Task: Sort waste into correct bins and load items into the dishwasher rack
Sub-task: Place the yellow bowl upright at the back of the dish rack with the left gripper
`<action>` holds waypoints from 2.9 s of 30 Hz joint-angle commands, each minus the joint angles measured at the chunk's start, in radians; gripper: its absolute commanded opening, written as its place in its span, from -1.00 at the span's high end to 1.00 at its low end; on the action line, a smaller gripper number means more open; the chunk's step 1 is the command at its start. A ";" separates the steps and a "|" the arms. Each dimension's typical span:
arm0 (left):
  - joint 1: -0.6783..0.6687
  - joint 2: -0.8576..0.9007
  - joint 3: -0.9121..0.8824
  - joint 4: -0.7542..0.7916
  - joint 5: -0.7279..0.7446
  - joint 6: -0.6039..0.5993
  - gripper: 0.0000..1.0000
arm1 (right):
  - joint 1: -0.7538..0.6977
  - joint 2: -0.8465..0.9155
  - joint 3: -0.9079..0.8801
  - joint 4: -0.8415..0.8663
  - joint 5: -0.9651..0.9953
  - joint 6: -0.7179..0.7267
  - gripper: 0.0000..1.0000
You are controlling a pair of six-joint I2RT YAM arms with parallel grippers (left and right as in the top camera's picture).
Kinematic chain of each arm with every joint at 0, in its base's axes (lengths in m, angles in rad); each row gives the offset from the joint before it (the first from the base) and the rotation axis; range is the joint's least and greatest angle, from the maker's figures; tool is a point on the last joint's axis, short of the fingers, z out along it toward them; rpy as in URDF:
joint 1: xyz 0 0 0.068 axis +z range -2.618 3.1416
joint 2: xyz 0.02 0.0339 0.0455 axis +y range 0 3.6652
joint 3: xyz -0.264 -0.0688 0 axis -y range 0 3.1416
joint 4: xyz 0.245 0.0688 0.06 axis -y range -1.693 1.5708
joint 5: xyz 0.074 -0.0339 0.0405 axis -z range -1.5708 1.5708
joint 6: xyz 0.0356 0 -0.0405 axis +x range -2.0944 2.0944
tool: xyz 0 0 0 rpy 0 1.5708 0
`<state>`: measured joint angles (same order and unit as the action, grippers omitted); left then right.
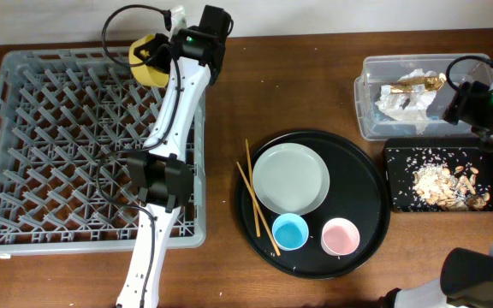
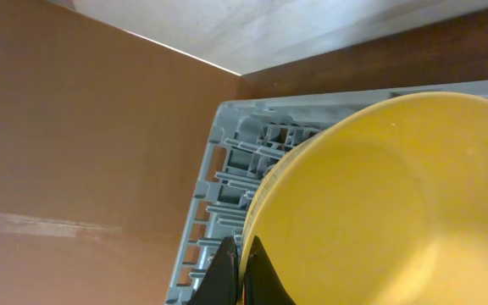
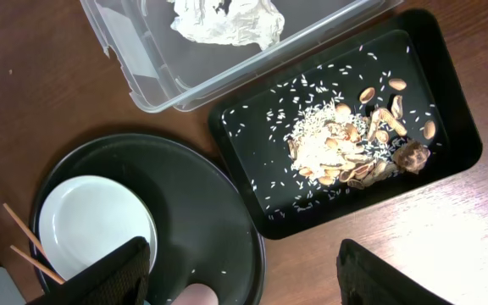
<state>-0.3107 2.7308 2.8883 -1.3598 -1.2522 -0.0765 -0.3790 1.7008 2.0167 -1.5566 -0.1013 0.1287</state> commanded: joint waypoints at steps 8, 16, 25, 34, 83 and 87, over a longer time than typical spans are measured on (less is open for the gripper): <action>0.002 0.024 0.004 -0.014 0.059 -0.042 1.00 | -0.002 -0.006 0.002 0.004 0.011 -0.001 -0.45; -0.013 0.026 -0.027 -0.152 -0.027 -0.043 1.00 | -0.002 -0.006 0.002 0.005 0.012 -0.001 -0.47; -0.009 0.026 -0.034 -0.149 -0.107 -0.042 1.00 | -0.002 -0.006 0.002 0.012 0.011 -0.001 -0.47; -0.062 0.026 -0.034 -0.150 0.058 -0.042 1.00 | -0.002 -0.006 0.002 0.012 0.012 -0.001 -0.47; 0.138 -0.430 -0.532 0.101 0.989 -0.054 -0.14 | -0.002 -0.006 0.002 0.011 0.007 0.000 -0.57; 0.146 -0.423 -0.532 0.095 0.945 -0.054 -0.22 | -0.002 -0.006 0.002 0.011 0.007 0.000 -0.57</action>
<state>-0.1837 2.2852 2.3791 -1.2701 -0.2390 -0.1242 -0.3790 1.7008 2.0167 -1.5444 -0.1017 0.1280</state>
